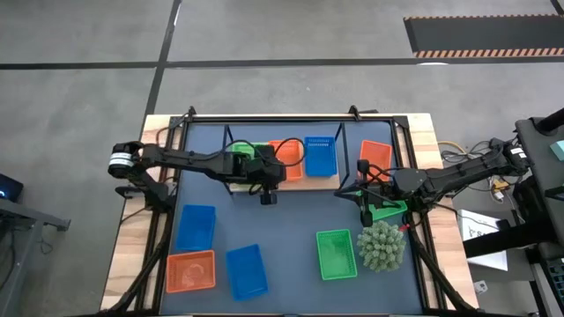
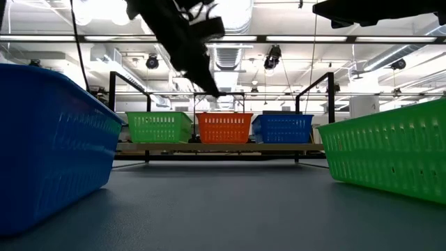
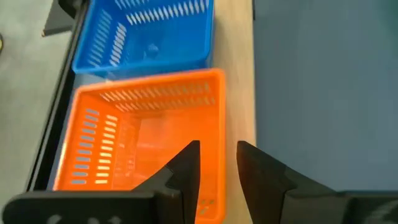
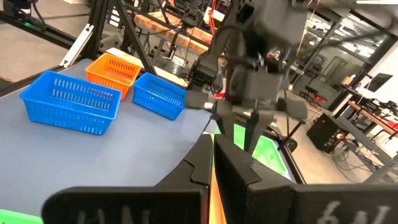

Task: Stack baskets on shelf by color
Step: Adjust the baskets on the shelf

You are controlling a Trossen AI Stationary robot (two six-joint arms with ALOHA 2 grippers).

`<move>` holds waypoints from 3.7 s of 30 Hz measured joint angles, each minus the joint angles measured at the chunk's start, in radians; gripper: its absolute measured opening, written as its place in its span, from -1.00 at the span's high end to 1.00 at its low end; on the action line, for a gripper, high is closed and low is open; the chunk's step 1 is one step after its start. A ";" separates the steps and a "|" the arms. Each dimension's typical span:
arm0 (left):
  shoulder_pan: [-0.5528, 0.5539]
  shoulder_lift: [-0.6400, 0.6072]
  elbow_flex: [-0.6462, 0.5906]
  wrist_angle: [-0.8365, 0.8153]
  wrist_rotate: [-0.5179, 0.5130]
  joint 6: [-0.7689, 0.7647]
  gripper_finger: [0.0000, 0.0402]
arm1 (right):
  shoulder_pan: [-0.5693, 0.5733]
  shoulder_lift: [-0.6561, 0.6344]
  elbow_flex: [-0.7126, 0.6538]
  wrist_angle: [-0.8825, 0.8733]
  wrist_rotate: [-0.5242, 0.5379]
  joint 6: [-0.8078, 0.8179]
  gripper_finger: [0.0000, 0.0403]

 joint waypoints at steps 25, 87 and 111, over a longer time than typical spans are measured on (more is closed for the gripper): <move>-0.362 -0.107 -0.043 0.174 -0.006 0.111 0.55 | 0.068 0.128 0.192 -0.163 0.066 0.090 0.96; -0.364 -0.633 -0.546 0.447 -0.073 0.089 0.55 | -0.354 1.022 1.140 -1.229 -0.035 0.172 0.96; -0.364 -0.633 -0.546 0.448 -0.073 0.088 0.55 | -0.358 1.004 1.086 -1.265 -0.027 0.164 0.96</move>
